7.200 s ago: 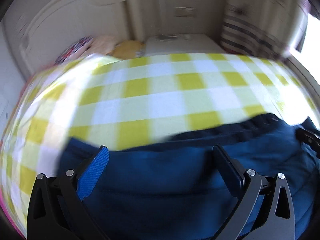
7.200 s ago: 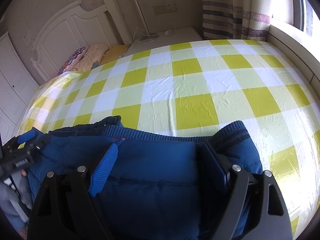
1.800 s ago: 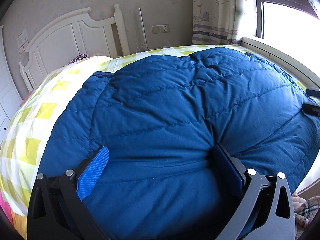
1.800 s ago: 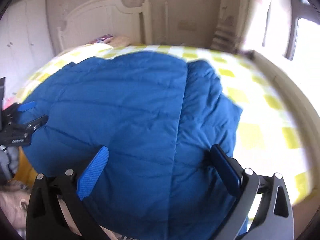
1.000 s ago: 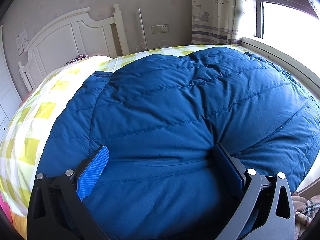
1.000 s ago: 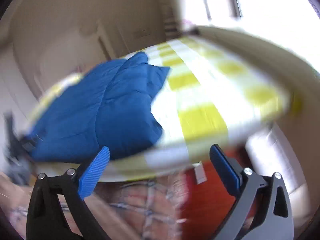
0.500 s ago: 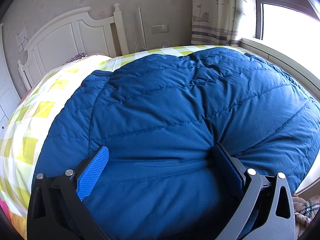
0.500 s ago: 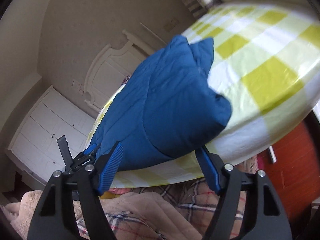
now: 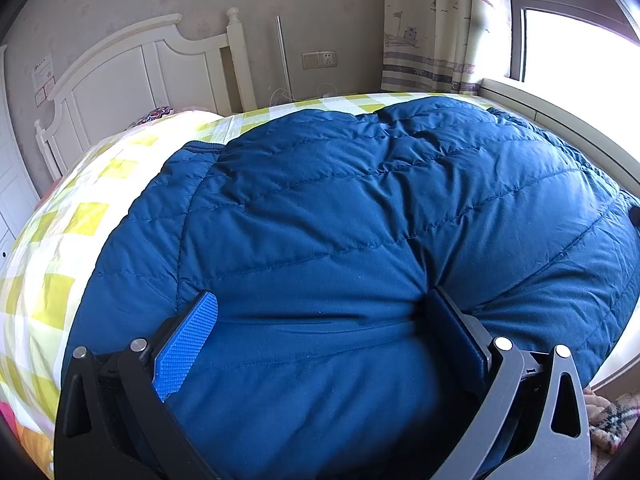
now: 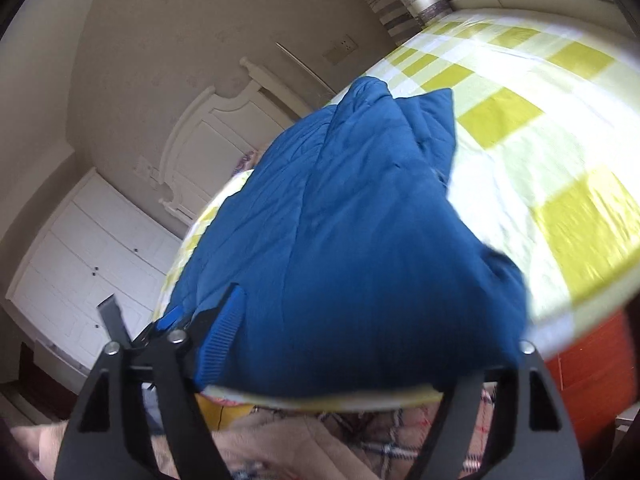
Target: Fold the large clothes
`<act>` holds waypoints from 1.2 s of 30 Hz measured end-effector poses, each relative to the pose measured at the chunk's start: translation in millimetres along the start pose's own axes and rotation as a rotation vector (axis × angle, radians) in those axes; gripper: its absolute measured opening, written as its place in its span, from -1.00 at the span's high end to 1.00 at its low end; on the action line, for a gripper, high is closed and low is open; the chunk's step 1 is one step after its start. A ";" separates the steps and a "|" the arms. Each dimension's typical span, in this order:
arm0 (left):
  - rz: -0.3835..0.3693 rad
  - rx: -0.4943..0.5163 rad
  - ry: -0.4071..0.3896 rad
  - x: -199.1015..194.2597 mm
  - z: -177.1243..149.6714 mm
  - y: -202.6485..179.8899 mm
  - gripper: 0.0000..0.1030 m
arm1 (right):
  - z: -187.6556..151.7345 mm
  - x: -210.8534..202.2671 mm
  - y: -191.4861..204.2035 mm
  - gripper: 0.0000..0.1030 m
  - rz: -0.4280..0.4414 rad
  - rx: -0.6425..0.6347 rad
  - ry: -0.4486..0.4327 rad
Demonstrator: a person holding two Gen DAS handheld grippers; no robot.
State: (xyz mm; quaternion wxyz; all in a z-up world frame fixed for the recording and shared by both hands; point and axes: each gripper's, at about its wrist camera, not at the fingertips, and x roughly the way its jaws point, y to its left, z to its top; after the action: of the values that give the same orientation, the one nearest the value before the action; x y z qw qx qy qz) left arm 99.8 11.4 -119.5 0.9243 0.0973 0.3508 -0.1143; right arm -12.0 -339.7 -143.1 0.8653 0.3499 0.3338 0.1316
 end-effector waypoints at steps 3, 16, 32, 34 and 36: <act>-0.016 -0.015 0.069 -2.0 14.5 -0.2 -0.91 | 13.3 11.6 9.5 -0.80 -0.081 0.087 -0.012; -0.022 -0.030 0.088 11.0 92.3 -23.7 -0.91 | 20.7 -5.8 37.9 0.30 -0.080 0.001 -0.201; -0.257 0.093 0.025 -1.7 33.1 -33.2 -0.87 | 25.2 -3.6 202.4 0.30 -0.137 -0.515 -0.314; -0.364 -0.068 -0.059 -29.8 37.6 11.5 -0.79 | 10.6 15.9 260.2 0.30 -0.150 -0.732 -0.324; -0.359 -0.274 -0.180 -63.9 42.3 81.6 -0.79 | -9.7 40.3 301.8 0.30 -0.151 -0.901 -0.317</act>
State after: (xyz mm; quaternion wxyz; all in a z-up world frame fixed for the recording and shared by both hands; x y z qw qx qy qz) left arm 102.5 87.5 -37.5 0.9212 -0.1036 0.2911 -0.2364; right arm 13.2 -98.7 41.5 0.9781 -0.0691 0.1320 0.1452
